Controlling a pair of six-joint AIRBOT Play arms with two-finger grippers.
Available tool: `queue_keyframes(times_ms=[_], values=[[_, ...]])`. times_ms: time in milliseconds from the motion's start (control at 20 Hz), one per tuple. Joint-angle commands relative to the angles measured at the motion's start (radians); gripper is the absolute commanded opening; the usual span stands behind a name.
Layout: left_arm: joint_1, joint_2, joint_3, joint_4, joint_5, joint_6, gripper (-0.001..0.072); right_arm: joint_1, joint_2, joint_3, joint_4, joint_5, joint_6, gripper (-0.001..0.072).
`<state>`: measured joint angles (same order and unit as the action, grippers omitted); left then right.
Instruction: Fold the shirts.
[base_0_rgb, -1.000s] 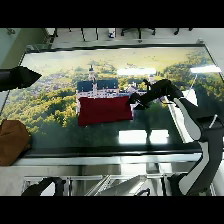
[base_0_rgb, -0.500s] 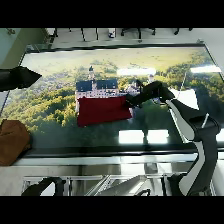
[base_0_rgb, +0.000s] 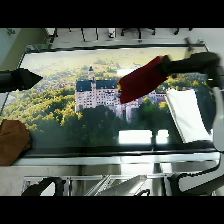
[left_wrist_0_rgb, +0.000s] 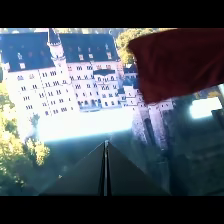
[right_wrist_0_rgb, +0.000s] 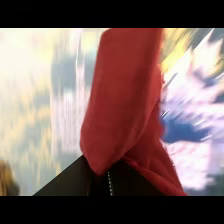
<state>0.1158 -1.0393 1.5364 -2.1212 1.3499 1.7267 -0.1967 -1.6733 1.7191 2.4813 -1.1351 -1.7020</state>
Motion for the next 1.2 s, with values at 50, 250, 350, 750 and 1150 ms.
queue_keyframes(times_ms=[50,250,350,750,1150], values=[[0.0,0.0,0.0,0.008,0.022,0.001,0.0016,-0.233,0.043,0.032,0.002,-0.031,0.005,0.0023],[0.0,0.0,0.0,0.008,0.022,0.001,0.0016,-0.385,0.041,0.032,0.003,-0.027,0.004,0.0023],[0.0,0.0,0.0,0.008,0.022,0.001,0.0016,-0.444,0.041,0.032,0.003,-0.034,0.004,0.0023],[0.0,0.0,0.0,0.007,0.023,0.0,0.0016,-0.486,0.092,0.032,-0.048,-0.117,0.161,0.0022],[0.0,0.0,0.0,0.007,0.026,0.001,0.0016,-0.489,0.301,-0.104,-0.318,-0.268,0.375,0.0023]])
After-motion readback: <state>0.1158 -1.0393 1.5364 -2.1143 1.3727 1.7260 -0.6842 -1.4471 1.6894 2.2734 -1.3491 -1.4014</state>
